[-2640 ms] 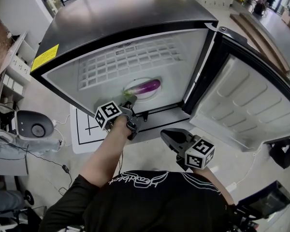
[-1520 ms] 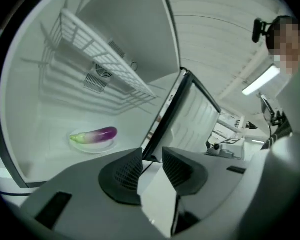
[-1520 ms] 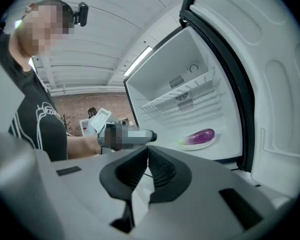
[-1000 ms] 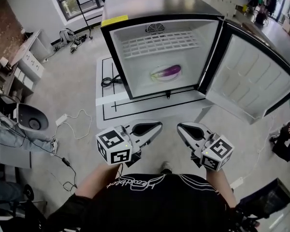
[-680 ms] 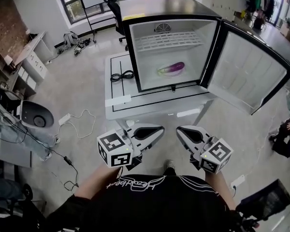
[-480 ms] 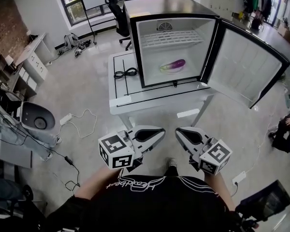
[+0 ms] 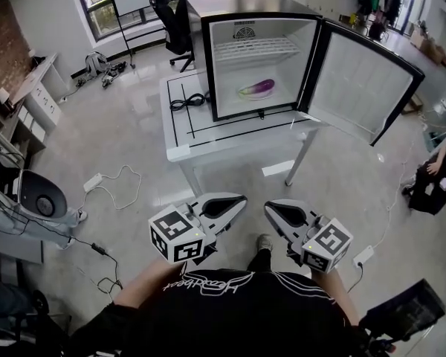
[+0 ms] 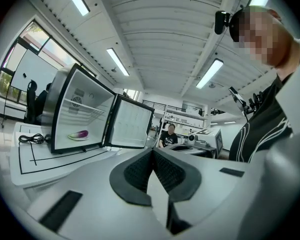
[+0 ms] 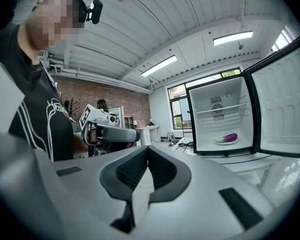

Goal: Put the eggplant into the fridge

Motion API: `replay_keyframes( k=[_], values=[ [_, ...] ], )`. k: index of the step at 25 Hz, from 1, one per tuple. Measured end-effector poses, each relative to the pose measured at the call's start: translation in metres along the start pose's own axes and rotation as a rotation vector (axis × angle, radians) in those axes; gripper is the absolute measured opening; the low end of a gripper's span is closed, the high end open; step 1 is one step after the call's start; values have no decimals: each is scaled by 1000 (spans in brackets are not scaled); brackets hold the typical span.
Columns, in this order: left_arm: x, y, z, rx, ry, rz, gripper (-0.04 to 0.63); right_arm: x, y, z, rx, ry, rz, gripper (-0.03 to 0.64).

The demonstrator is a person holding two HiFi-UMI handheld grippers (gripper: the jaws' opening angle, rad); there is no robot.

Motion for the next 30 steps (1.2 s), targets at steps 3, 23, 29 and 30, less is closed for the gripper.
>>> replay_keyframes(
  k=[3,23,29,30],
  values=[
    [5,10,-9,4,-12,-3,9,0,4,17,17,-22,19,8],
    [18,29,-20,-17,-65,6,8,9,6,31,45,-36,22,8],
    [19,22,-17,-25,-85,8,8,11,5,23,37,-34,21,8],
    [20,19,-17,-24,-90,12,8,12,6,20,37,-35,21,8]
  ],
)
Point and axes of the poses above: the fingertips, and each gripper's own axes: y backward along the fingers, z to its left, x out of its underside, the point moved 7 cm from there along y, backward along the fingers, and after that the axes turned 6 degrees about -x, right-handed, at the moved point
